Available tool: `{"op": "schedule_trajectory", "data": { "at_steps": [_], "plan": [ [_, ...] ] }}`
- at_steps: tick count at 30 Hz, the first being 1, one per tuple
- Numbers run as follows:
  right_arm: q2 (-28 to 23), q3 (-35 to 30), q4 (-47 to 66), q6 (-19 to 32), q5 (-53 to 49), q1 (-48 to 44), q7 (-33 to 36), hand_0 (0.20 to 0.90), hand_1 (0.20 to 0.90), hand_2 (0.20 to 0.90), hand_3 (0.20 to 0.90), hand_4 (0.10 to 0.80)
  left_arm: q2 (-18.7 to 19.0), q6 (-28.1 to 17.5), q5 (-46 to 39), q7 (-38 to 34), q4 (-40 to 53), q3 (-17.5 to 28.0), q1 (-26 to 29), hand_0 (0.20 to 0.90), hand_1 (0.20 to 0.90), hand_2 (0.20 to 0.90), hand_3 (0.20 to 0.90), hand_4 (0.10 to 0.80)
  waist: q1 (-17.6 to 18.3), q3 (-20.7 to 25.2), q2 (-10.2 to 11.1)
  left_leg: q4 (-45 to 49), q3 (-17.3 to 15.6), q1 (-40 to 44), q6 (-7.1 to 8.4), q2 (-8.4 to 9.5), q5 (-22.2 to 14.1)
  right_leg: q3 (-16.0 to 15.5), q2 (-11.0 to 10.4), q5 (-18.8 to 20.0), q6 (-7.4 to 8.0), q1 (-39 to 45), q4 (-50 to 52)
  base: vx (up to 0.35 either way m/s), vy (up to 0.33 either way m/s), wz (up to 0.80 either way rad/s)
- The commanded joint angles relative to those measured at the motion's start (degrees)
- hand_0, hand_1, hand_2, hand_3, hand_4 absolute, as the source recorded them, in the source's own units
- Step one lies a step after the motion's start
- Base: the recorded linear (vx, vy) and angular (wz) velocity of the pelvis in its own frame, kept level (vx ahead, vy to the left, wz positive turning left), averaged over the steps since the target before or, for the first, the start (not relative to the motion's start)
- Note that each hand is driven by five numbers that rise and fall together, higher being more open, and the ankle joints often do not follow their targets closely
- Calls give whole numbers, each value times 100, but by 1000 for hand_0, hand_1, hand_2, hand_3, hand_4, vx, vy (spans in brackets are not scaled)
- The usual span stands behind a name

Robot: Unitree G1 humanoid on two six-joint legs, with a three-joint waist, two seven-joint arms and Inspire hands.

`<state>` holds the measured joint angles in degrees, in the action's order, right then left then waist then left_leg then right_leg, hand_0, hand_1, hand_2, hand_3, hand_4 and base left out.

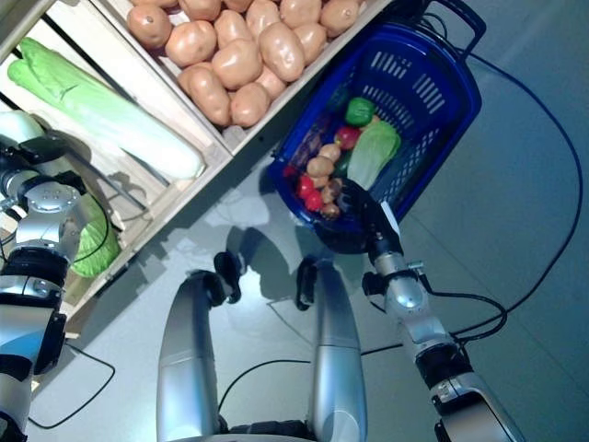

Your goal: Put vegetables into the basket

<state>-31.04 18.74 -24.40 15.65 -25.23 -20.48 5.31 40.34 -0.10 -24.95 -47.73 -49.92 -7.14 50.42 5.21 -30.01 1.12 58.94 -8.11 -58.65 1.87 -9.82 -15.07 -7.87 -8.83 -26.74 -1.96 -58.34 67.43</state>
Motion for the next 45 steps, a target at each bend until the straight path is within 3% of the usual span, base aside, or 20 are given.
{"op": "schedule_trajectory", "data": {
  "at_steps": [1, 8, 17, 27, 33, 37, 39, 41, 45],
  "plan": [
    [0, -154, 686, 438, -161, -44, 262, 900, 900, 900, 900, 800, -84, 15, -416, 734, -136, -72, -18, 300, 300, 300, 300, 400, 205, 21, 109, 3, -484, 550, -312, 230, -818, 21, 9, 606, 126, 234, -746, 0, 0, 0],
    [81, -126, 734, 472, -143, 2, 227, 900, 900, 900, 900, 800, -62, -80, -496, 860, -64, -18, -126, 300, 300, 300, 300, 400, 217, 21, 87, -388, -594, 1153, -275, 230, -735, 54, 34, 645, 157, 780, -1047, 0, 0, 0],
    [246, -180, 731, 555, -196, 246, 62, 900, 900, 900, 900, 800, -74, -315, -46, 1207, 363, 104, -687, 300, 300, 300, 300, 400, 172, 21, 60, -1173, -613, 2569, -266, 356, -524, 5, -9, 751, 171, 2133, -1698, 10, -14, -1],
    [781, -308, 990, 918, -80, 1019, -62, 900, 900, 900, 900, 800, -184, -1029, 651, 1921, 1621, 336, -1987, 300, 300, 300, 300, 400, -50, 759, -126, -2521, -468, 4469, -348, 730, -219, -291, -163, 899, 256, 4154, -2967, 75, -37, 2],
    [921, -283, 1048, 1020, -12, 1284, -243, 900, 900, 900, 900, 800, -229, -1279, 756, 2347, 2208, 551, -2529, 300, 300, 300, 300, 400, -149, 1229, -226, -3171, -413, 5322, -328, 837, -93, -462, -121, 957, 250, 5165, -3737, 97, -51, 7],
    [928, -273, 1149, 875, -62, 1438, -591, 900, 900, 900, 900, 800, -212, -1577, 705, 2686, 2530, 692, -2770, 300, 300, 300, 300, 400, -182, 1580, -303, -3943, -384, 5945, -267, 907, 179, -578, -9, 1138, 254, 5860, -4571, 97, -56, 4],
    [890, -281, 1235, 646, -495, 1478, -1149, 900, 900, 900, 900, 800, -101, -1872, 904, 2791, 2764, 771, -2807, 300, 300, 300, 300, 400, -200, 1730, -318, -4283, -359, 6126, -242, 934, 315, -607, 42, 1251, 277, 6058, -4909, 26, -74, 11],
    [857, -293, 1352, 201, -1227, 1525, -2281, 900, 900, 900, 900, 800, 24, -2122, 654, 3017, 3005, 870, -2826, 300, 300, 300, 300, 400, -220, 1857, -316, -4615, -320, 6291, -205, 949, 464, -653, 101, 1392, 301, 6254, -5261, 13, -84, 10],
    [763, -337, 1476, -455, -1932, 1465, -3067, 900, 900, 900, 900, 800, 100, -2376, -92, 3702, 3347, 902, -2652, 300, 300, 300, 300, 400, -250, 2104, -298, -5213, -242, 6553, -143, 973, 716, -702, 225, 1650, 345, 6549, -5856, -11, -78, 17]
  ]
}}
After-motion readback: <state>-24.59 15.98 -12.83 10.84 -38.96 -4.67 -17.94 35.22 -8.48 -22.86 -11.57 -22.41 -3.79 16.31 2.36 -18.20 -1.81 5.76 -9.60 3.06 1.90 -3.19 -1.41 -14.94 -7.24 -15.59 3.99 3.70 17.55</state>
